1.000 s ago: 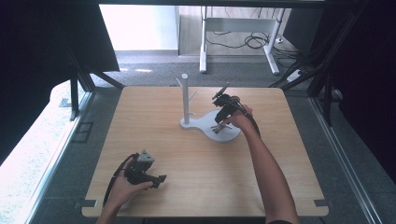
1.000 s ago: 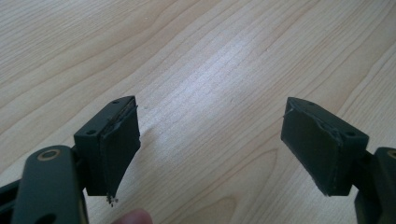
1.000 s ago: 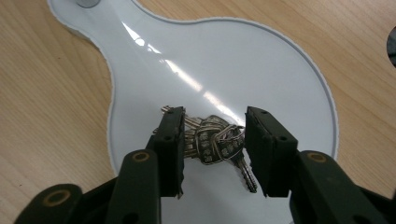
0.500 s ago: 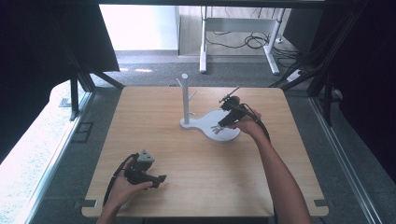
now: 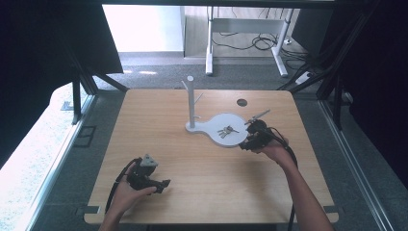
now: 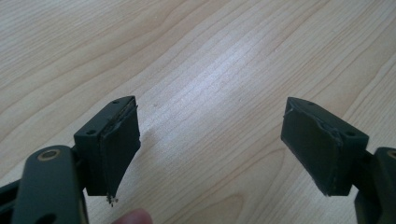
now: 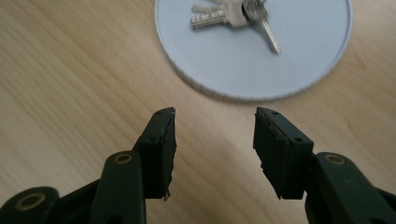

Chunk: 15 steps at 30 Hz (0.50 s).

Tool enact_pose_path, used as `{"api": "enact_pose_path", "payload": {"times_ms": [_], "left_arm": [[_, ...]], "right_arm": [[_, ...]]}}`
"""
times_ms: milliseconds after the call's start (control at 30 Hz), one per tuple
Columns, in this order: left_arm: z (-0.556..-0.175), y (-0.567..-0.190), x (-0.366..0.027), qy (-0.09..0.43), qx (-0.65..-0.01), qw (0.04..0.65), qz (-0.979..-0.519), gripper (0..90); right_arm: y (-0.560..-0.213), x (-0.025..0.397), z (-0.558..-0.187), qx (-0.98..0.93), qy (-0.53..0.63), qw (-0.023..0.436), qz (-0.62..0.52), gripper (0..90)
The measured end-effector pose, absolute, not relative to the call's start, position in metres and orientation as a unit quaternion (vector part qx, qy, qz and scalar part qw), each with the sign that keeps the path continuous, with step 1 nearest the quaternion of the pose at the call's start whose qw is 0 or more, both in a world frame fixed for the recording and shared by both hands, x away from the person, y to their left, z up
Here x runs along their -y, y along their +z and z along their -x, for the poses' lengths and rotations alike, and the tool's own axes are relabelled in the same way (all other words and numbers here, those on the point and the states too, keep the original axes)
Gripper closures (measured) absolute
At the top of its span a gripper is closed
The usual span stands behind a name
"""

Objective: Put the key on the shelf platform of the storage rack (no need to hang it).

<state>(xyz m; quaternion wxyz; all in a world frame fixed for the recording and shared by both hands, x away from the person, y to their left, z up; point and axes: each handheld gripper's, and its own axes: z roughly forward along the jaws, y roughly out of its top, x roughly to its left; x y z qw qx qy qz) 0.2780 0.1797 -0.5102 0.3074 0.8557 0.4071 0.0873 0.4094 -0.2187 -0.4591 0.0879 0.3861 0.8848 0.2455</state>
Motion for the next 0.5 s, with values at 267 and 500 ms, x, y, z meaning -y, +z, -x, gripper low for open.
{"api": "enact_pose_path", "payload": {"times_ms": [267,500], "left_arm": [[-0.277,-0.511,-0.177,0.095,-0.406,0.308,-0.855,20.2],[-0.277,-0.511,-0.173,0.105,-0.404,0.310,-0.854,20.3]], "right_arm": [[-0.475,0.258,-0.364,-0.867,0.279,0.107,-0.399,49.8],[-0.487,0.279,-0.335,-0.858,0.296,0.106,-0.406,49.8]]}}
